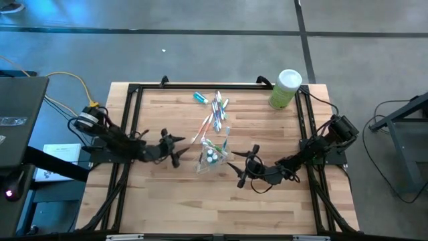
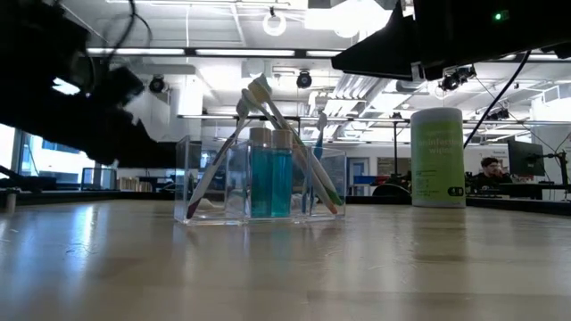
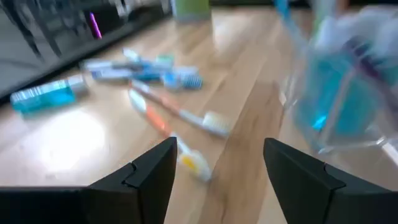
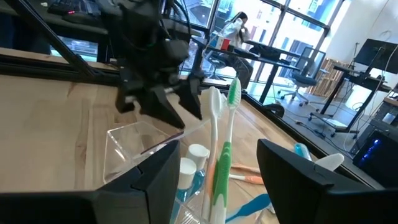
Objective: Pick & Place toothbrushing station
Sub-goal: Put the orange toothbrush into the transparent organizer
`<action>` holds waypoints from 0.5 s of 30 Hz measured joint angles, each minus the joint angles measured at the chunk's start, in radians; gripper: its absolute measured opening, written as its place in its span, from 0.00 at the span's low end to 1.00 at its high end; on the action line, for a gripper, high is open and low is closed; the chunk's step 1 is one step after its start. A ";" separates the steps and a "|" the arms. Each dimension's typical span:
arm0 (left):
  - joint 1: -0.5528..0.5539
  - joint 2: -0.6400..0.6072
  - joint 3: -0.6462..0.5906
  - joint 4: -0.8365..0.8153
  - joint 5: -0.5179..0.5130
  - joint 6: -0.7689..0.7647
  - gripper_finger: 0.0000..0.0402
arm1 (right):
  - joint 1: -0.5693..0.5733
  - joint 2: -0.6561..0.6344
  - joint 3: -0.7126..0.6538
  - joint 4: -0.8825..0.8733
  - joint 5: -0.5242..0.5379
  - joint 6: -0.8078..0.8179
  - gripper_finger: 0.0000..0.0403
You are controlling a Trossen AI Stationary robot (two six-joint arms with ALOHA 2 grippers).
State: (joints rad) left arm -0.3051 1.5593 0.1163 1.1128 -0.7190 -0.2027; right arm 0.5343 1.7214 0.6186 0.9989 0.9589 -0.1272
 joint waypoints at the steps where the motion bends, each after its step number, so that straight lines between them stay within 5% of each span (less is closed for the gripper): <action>1: 0.029 0.000 0.000 -0.020 0.036 -0.010 0.58 | 0.000 0.000 0.000 0.000 -0.001 0.000 0.51; 6: 0.123 0.000 0.000 -0.058 0.119 -0.046 0.58 | 0.003 0.000 0.000 -0.001 -0.019 0.001 0.51; 15: 0.132 0.000 -0.001 -0.061 0.126 -0.106 0.58 | 0.002 0.000 0.000 -0.005 -0.019 0.003 0.51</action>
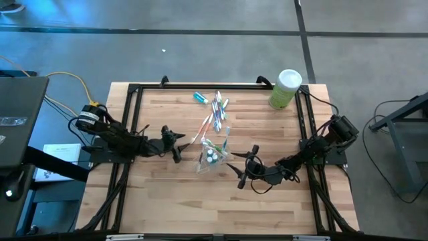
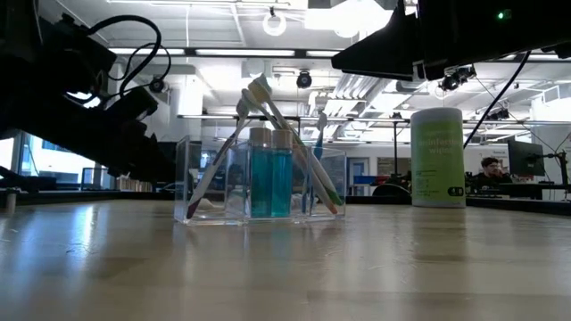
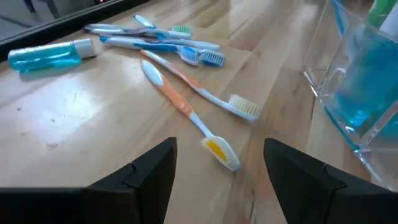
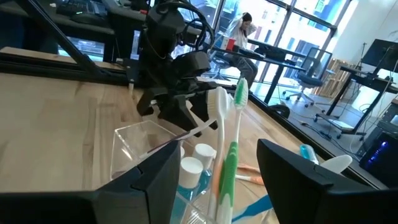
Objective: Pick & Place toothbrushing station
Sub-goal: Put the orange toothbrush into the transparent organizer
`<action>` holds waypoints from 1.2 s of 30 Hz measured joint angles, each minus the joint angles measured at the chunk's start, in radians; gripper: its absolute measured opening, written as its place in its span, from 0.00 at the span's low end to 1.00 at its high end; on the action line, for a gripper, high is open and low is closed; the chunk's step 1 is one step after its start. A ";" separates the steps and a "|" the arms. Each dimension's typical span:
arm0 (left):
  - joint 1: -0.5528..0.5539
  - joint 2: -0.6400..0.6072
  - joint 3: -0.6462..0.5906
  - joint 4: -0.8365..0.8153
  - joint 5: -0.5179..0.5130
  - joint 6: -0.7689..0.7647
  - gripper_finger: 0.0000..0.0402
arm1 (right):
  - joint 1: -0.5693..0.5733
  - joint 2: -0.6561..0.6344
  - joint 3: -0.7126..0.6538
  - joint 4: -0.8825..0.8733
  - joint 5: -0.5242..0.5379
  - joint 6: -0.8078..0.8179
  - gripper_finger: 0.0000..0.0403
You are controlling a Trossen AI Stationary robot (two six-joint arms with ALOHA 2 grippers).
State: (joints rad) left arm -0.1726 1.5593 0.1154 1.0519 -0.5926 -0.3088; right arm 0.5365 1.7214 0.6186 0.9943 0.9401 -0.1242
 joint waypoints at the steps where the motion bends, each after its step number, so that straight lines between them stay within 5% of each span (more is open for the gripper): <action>1: 0.000 0.000 0.000 -0.004 0.000 -0.003 0.58 | 0.000 0.000 0.000 0.000 0.000 0.000 0.51; 11: -0.009 0.000 0.004 -0.027 0.106 0.005 0.58 | -0.001 0.000 0.000 0.002 0.000 0.000 0.51; 24: 0.008 0.006 0.007 0.021 0.085 0.040 0.58 | -0.002 0.000 0.000 0.002 0.000 0.000 0.51; 36: 0.019 0.260 0.016 0.267 0.083 0.069 0.58 | -0.002 0.000 0.000 -0.003 0.000 0.000 0.51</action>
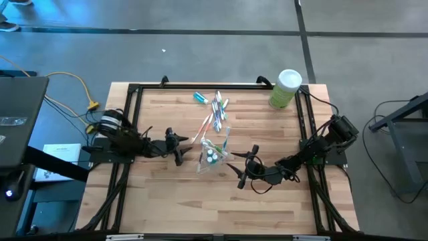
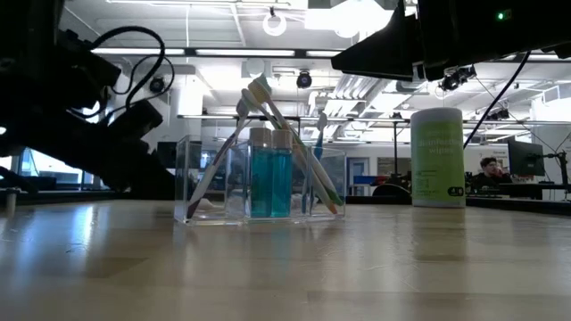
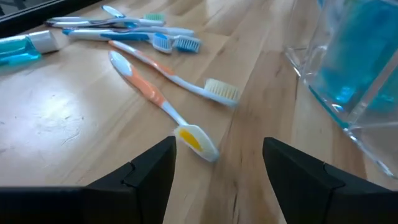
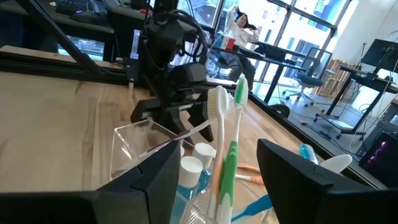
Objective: Pick & Place toothbrushing station
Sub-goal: Put the orange toothbrush into the transparent organizer
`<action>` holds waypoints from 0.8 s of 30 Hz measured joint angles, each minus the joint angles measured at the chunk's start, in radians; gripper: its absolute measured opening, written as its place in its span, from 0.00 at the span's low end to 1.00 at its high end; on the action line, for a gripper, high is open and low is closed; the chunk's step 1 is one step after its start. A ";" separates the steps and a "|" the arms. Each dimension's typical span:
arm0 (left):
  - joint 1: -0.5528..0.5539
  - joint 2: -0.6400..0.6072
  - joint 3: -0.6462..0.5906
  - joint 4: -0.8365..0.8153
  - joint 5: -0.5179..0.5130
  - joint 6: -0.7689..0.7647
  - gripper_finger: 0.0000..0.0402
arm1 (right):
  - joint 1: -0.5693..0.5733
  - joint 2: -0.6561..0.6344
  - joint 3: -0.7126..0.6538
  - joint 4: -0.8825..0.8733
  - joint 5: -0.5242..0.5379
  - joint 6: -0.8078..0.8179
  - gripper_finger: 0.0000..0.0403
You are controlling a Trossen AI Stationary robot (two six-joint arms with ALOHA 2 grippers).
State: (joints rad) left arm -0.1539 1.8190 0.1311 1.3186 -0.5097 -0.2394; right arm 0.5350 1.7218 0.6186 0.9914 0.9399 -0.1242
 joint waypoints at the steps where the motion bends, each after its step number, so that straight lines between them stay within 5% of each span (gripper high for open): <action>1: 0.005 0.026 0.006 0.023 0.000 0.000 0.58 | 0.000 0.000 0.000 0.000 0.000 0.000 0.51; 16: 0.066 0.302 0.072 0.246 0.003 0.007 0.57 | 0.000 0.000 0.000 -0.001 0.000 0.000 0.51; 24: 0.073 0.303 0.092 0.217 -0.005 -0.003 0.32 | 0.000 0.000 0.000 -0.001 0.000 0.000 0.51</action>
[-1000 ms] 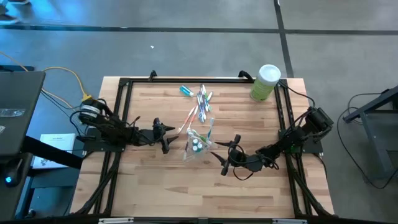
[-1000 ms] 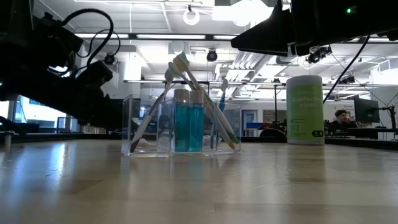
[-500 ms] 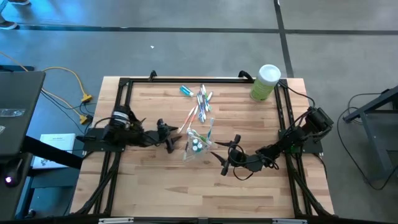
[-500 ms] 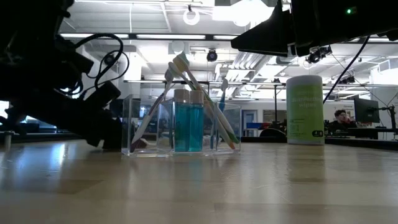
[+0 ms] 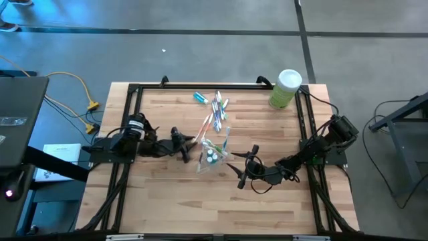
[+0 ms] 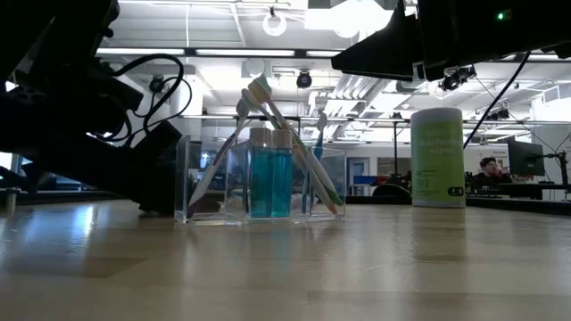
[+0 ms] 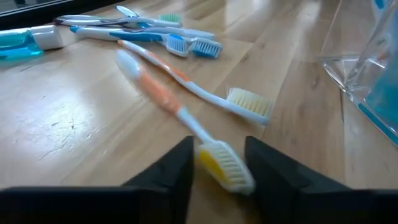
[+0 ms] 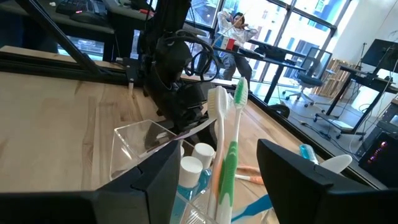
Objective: Pick & Place toothbrushing station
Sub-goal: Put the orange toothbrush into the transparent organizer
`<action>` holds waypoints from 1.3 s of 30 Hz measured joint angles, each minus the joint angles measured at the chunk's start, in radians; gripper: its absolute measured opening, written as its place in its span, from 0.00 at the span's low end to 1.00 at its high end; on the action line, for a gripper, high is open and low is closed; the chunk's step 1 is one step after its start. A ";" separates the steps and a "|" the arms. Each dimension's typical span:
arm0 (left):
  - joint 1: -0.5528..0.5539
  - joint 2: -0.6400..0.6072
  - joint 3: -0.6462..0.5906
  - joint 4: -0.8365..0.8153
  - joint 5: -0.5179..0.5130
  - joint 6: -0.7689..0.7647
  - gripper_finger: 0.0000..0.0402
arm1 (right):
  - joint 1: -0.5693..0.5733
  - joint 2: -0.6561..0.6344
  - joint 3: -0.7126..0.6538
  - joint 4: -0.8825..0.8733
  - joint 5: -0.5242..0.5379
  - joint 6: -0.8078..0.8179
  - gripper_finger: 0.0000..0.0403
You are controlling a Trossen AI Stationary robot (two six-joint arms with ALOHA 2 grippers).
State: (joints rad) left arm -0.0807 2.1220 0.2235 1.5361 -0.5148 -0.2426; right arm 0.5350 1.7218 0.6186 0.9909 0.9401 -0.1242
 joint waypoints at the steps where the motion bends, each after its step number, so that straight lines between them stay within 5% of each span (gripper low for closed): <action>1: 0.000 0.000 0.000 -0.002 0.000 -0.001 0.28 | 0.000 0.000 0.000 0.000 0.000 0.000 0.51; 6: -0.007 0.002 0.000 -0.009 -0.045 -0.015 0.05 | 0.000 0.000 0.000 0.000 0.000 0.000 0.51; 11: -0.061 -0.003 -0.002 -0.013 -0.157 -0.005 0.04 | 0.000 0.000 0.000 -0.001 0.000 0.000 0.51; 19: -0.269 -0.147 -0.005 0.019 -0.555 0.223 0.04 | 0.000 0.000 0.000 -0.016 0.000 0.000 0.51; 28: -0.614 -0.581 0.058 0.025 -1.038 0.683 0.04 | 0.000 0.000 0.000 -0.016 0.003 0.000 0.51; 33: -0.809 -0.797 0.181 0.025 -1.051 0.808 0.04 | 0.000 0.000 0.000 -0.015 0.003 0.000 0.51; 39: -0.947 -0.863 0.366 -0.145 -1.062 0.861 0.03 | 0.000 0.000 0.000 -0.015 0.003 0.000 0.51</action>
State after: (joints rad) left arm -1.0281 1.2591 0.5893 1.3913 -1.5772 0.6182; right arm 0.5350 1.7218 0.6186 0.9756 0.9436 -0.1242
